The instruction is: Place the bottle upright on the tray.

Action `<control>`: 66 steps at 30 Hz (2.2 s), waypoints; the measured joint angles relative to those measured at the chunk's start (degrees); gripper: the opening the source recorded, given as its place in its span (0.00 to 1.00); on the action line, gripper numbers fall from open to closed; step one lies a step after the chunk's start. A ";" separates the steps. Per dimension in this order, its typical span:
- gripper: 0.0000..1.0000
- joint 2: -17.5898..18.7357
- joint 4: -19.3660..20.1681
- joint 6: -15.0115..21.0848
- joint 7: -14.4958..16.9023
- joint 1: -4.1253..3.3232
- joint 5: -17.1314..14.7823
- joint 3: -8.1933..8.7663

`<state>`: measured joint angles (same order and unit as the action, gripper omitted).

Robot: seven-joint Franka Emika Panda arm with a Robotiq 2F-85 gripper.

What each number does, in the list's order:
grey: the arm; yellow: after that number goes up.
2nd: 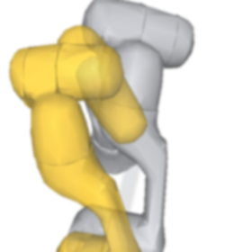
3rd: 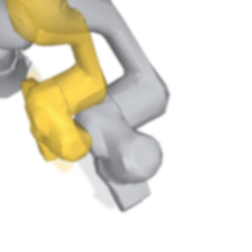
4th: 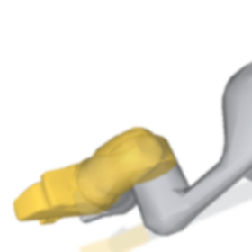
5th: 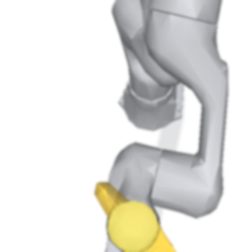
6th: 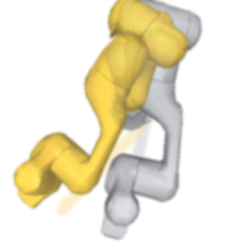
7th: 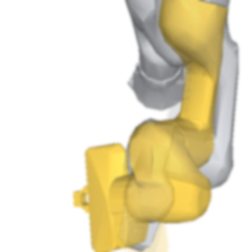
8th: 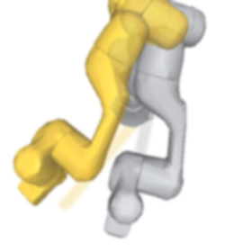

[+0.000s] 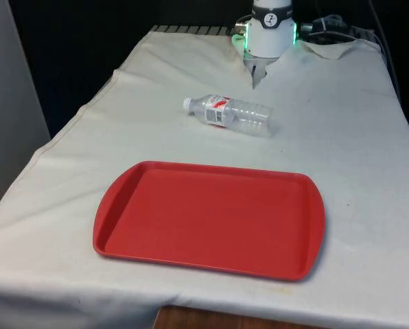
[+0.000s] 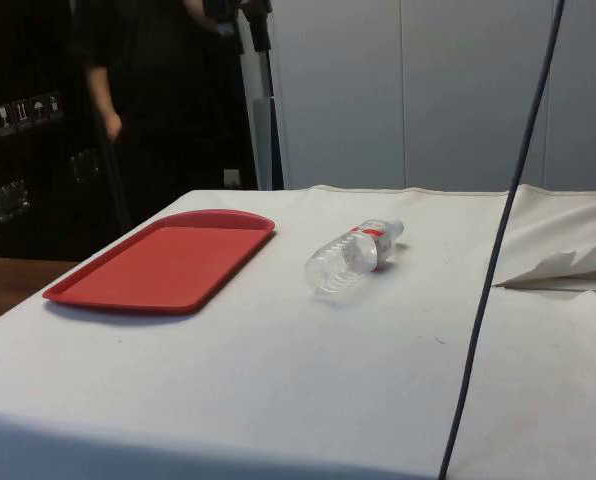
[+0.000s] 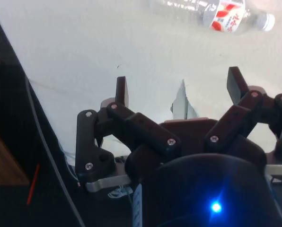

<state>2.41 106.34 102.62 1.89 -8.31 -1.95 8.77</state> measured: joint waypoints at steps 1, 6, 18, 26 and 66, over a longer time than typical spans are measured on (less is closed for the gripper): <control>1.00 -0.46 0.52 0.00 -0.06 0.00 0.00 0.00; 1.00 -3.04 3.72 0.86 -0.40 0.00 0.11 -0.06; 1.00 -7.10 8.82 2.98 -0.80 0.00 0.29 -0.17; 1.00 -10.83 13.58 5.21 -0.92 0.00 0.63 -0.29; 1.00 -23.61 30.19 15.70 -3.50 0.00 1.60 -1.55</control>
<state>-21.20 136.54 118.32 -1.60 -8.31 -0.34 7.22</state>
